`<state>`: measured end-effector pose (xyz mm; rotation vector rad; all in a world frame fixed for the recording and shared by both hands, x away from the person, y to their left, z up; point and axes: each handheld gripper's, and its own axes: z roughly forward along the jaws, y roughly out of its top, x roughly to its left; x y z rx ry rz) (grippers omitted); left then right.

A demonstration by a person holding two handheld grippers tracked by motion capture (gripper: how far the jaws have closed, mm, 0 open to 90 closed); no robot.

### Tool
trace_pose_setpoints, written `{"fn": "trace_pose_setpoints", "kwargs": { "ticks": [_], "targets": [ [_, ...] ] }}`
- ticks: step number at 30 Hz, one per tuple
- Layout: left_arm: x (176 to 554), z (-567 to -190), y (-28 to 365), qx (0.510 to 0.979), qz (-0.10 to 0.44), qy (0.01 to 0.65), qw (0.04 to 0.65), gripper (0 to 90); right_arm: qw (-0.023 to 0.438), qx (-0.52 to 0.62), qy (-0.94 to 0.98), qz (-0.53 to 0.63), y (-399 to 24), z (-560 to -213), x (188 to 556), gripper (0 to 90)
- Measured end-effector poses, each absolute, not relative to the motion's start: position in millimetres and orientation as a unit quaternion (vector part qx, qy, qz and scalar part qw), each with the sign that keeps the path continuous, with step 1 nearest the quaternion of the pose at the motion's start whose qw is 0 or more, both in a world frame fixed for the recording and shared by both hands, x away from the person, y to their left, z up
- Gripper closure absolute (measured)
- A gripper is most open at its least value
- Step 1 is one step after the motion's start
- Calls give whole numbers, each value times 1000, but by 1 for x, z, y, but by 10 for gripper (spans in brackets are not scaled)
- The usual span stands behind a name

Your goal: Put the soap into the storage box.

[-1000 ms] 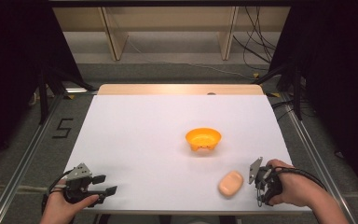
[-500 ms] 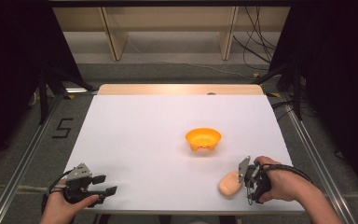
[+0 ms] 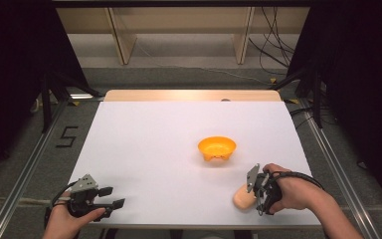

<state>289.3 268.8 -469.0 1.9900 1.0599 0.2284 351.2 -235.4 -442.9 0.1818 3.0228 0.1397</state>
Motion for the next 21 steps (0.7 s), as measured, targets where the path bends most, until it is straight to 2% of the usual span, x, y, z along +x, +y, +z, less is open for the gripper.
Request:
{"fn": "trace_pose_setpoints", "kwargs": {
  "ticks": [21],
  "targets": [
    [290,-469,269,794,90,424,425,321,44,49,997,36,-214,-449,360,185]
  ]
}}
